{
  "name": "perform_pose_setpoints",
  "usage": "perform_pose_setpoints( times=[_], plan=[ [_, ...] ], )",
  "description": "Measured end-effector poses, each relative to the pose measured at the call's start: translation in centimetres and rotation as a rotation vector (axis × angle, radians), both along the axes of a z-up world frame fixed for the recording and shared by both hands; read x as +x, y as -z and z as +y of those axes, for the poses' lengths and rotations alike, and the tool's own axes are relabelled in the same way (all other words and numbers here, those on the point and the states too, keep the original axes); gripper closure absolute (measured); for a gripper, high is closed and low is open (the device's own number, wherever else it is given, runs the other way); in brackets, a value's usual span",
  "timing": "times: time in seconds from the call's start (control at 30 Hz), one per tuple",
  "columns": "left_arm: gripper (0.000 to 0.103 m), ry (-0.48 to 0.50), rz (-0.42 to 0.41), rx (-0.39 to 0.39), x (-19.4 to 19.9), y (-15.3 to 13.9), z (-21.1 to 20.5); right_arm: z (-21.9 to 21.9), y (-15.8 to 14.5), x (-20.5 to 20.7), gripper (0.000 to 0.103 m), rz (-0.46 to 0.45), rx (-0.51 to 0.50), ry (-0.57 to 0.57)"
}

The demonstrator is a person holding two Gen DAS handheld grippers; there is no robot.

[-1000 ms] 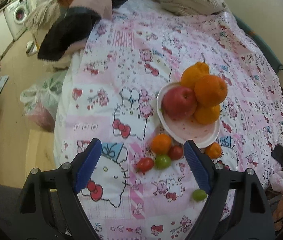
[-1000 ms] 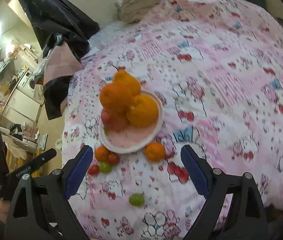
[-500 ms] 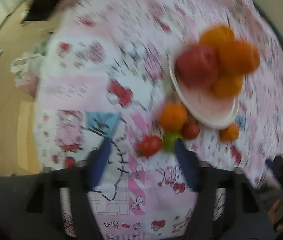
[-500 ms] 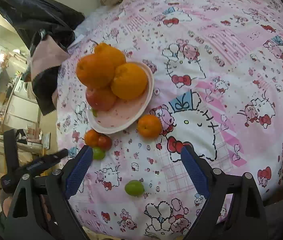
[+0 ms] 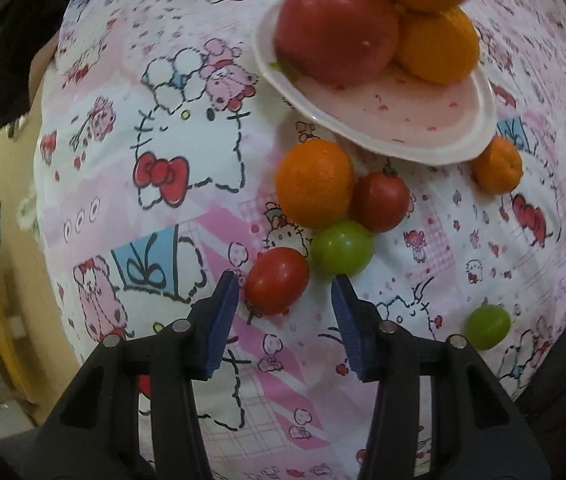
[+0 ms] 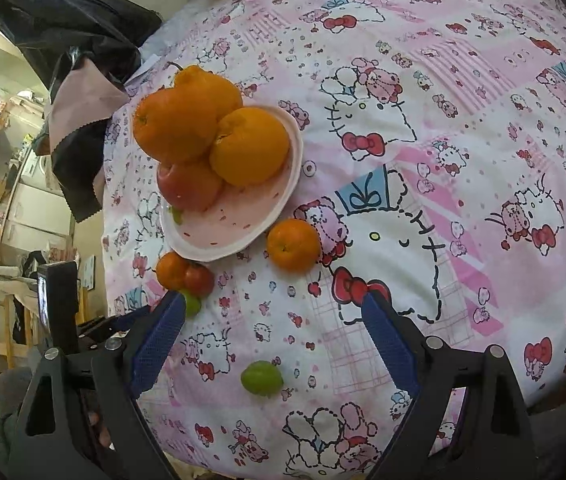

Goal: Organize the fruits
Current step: 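Grasp a red cherry tomato beside the plate with the left gripper, then grasp a green lime with the right gripper while the left gripper holds the tomato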

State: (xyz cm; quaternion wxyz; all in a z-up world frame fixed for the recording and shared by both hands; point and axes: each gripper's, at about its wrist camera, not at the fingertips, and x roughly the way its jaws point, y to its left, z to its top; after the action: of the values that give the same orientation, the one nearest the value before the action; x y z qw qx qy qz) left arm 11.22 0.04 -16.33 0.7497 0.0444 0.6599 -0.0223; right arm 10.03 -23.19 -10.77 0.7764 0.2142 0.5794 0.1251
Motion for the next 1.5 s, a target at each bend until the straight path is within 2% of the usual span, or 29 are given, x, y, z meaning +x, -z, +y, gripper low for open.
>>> perform_pose_setpoints(
  times=[0.17, 0.2, 0.23, 0.27, 0.53, 0.73, 0.8, 1.0, 1.07, 1.13, 1.23, 1.4, 1.5],
  plan=[
    [0.061, 0.004, 0.010, -0.031, 0.0, 0.2, -0.2, -0.1, 0.5, 0.1, 0.011, 0.020, -0.010, 0.007],
    [0.064, -0.001, 0.014, -0.049, 0.0, 0.3, 0.1, 0.0, 0.5, 0.1, 0.011, 0.020, -0.010, 0.007],
    [0.076, -0.003, 0.020, -0.052, 0.1, 0.3, 0.4, 0.0, 0.4, 0.1, 0.011, 0.018, -0.010, 0.006],
    [0.077, -0.003, 0.020, -0.042, -0.1, 0.3, 0.4, 0.1, 0.4, 0.1, 0.011, 0.015, -0.009, 0.004],
    [0.077, -0.020, -0.027, -0.080, -1.2, -2.1, 1.4, -0.2, 0.3, -0.1, 0.011, 0.016, -0.019, 0.007],
    [0.077, -0.069, -0.069, -0.159, -2.7, -4.5, 2.2, -0.6, 0.3, -0.3, 0.011, 0.019, -0.030, 0.018],
    [0.077, -0.078, -0.090, -0.162, -3.2, -5.0, 2.5, -0.7, 0.4, -0.4, 0.011, 0.023, -0.039, 0.021],
    [0.077, -0.177, -0.117, -0.229, -3.3, -6.3, 4.0, -0.6, 0.5, -0.9, 0.011, 0.041, -0.047, 0.007],
    [0.077, -0.205, -0.127, -0.264, -3.5, -6.6, 4.2, -0.2, 0.8, -1.3, 0.015, 0.065, -0.017, -0.033],
    [0.077, -0.207, -0.137, -0.268, -3.7, -6.9, 4.2, 0.8, 1.4, -1.6, 0.036, 0.097, 0.003, -0.097],
    [0.077, -0.187, -0.152, -0.267, -3.7, -7.1, 3.6, 2.5, 2.6, -2.0, 0.047, 0.155, 0.021, -0.185],
    [0.077, -0.184, -0.147, -0.282, -3.1, -6.9, 3.3, 5.2, 4.2, -2.7, 0.052, 0.213, -0.001, -0.281],
    [0.077, -0.179, -0.147, -0.286, -2.9, -6.9, 3.0, 6.3, 4.8, -2.9, 0.052, 0.223, -0.049, -0.318]
  ],
)
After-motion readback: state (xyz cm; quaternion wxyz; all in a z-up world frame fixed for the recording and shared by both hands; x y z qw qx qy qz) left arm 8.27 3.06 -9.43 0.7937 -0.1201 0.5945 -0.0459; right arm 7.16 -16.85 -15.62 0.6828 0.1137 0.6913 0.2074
